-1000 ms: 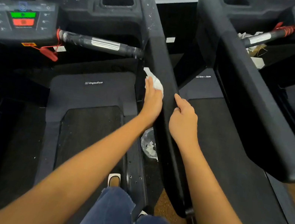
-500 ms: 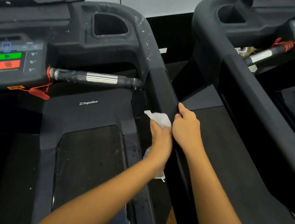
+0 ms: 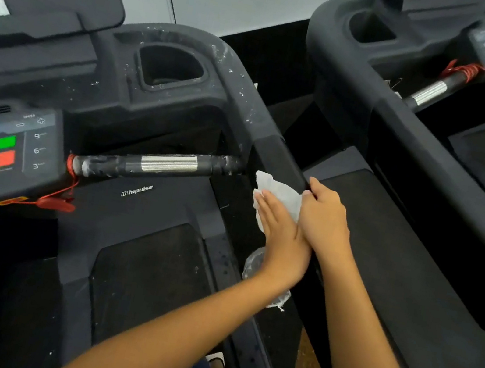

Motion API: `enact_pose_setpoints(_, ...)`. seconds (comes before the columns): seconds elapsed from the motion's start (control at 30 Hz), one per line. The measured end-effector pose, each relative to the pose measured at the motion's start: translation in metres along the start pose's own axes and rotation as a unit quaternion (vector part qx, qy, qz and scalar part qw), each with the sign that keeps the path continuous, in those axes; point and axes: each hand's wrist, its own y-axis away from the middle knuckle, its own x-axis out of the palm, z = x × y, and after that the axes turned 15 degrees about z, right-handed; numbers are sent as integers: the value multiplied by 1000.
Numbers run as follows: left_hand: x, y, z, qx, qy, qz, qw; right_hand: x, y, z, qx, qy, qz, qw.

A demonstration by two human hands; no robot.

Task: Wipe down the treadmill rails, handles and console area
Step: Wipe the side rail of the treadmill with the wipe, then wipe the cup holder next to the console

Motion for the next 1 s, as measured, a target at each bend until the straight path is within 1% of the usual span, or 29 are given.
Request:
enact_pose_setpoints(0.07,-5,-8,9,3,-92,7,996,1,-2,-1,-4,-15,-12,1000)
enact_pose_setpoints(0.13,-19,-20,9,45,-185,-7,982,2,-3,0,-7,-36,-29,999)
enact_pose_setpoints(0.17,-28,-32,7,60,-243,-6,968,2,-3,1,-8,-50,-37,998)
enact_pose_setpoints(0.23,-49,-67,0,53,-365,13,929,4,-7,4,-17,-78,-53,995)
enact_pose_setpoints(0.27,-59,-84,-6,38,-411,18,911,5,-10,7,-32,-90,-59,994)
enact_pose_setpoints(0.3,-68,-97,-13,19,-426,28,904,7,-12,11,-52,-96,-66,992)
enact_pose_setpoints(0.33,-76,-106,-23,-1,-422,41,906,9,-15,16,-73,-94,-74,990)
enact_pose_setpoints(0.4,-86,-108,-38,10,-350,60,935,14,-20,24,-100,-46,-101,989)
enact_pose_setpoints(0.43,-93,-101,-44,26,-261,68,962,16,-22,31,-109,-12,-119,987)
enact_pose_setpoints(0.47,-101,-94,-48,47,-171,69,982,19,-25,38,-123,12,-135,983)
enact_pose_setpoints(0.5,-112,-88,-49,69,-84,59,992,22,-27,45,-140,26,-144,979)
enact_pose_setpoints(0.53,-124,-85,-50,92,-46,46,994,26,-31,53,-158,38,-147,976)
enact_pose_setpoints(0.57,-135,-85,-49,111,-52,39,992,29,-35,62,-173,52,-144,973)
enact_pose_setpoints(0.63,-155,-96,-49,135,-104,42,984,34,-47,81,-189,80,-132,970)
enact_pose_setpoints(0.7,-166,-104,-52,143,-131,69,979,36,-56,92,-199,98,-119,968)
enact_pose_setpoints(0.77,-165,-106,-55,132,-108,112,979,29,-68,99,-198,81,-102,971)
enact_pose_setpoints(0.83,-154,-103,-54,153,-147,122,970,15,-75,99,-188,41,-86,977)
enact_pose_setpoints(0.9,-145,-106,-55,191,-197,143,951,0,-83,94,-180,14,-99,979)
enact_pose_setpoints(0.93,-144,-109,-56,201,-214,142,945,-7,-88,91,-177,9,-110,978)
enact_pose_setpoints(0.97,-146,-113,-56,196,-219,120,948,-10,-93,86,-174,8,-117,978)
enact_pose_setpoints(1.0,-152,-117,-57,185,-209,80,957,-9,-97,82,-176,5,-113,978)
